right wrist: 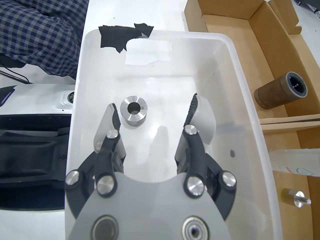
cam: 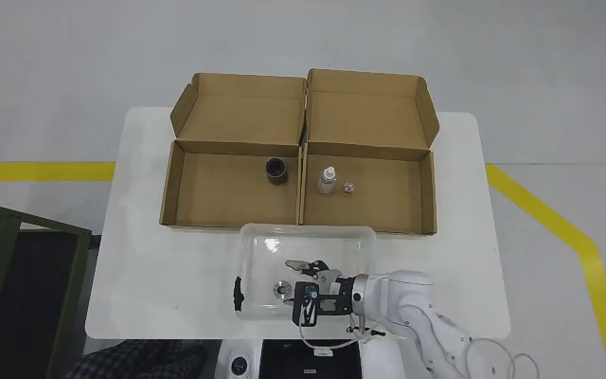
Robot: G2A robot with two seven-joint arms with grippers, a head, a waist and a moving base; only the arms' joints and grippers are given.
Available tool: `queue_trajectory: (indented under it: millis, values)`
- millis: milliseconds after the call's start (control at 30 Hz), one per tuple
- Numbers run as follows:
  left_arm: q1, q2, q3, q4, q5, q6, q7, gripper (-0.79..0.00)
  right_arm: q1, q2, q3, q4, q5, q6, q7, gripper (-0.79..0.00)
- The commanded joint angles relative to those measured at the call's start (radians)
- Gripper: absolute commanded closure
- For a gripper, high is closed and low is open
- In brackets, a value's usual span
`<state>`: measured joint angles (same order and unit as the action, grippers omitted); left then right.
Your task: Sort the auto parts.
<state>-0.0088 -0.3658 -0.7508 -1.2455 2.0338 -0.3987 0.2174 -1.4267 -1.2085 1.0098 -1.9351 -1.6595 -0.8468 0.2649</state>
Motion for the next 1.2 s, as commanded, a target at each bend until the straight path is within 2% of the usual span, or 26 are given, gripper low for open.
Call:
queue_trajectory:
  millis: [0,333,700,833,1033,1167]
  values:
    - [0.0,0.0,0.0,0.0,0.0,0.0,0.0,-0.785,0.01,-0.001,-0.01,0.017,-0.001,0.005,-0.002,-0.489]
    - [0.0,0.0,0.0,0.0,0.0,0.0,0.0,-0.785,0.071,-0.007,-0.064,0.099,0.017,0.015,0.004,-0.493]
    - [0.0,0.0,0.0,0.0,0.0,0.0,0.0,-0.785,0.111,-0.014,-0.116,0.157,0.036,0.033,0.016,-0.456]
    - [0.0,0.0,0.0,0.0,0.0,0.0,0.0,-0.785,0.121,-0.015,-0.129,0.167,0.04,0.036,0.019,-0.391]
    - [0.0,0.0,0.0,0.0,0.0,0.0,0.0,-0.785,0.132,-0.014,-0.144,0.176,0.043,0.03,0.028,-0.342]
    - [0.0,0.0,0.0,0.0,0.0,0.0,0.0,-0.785,0.137,-0.013,-0.151,0.178,0.046,0.027,0.033,-0.268]
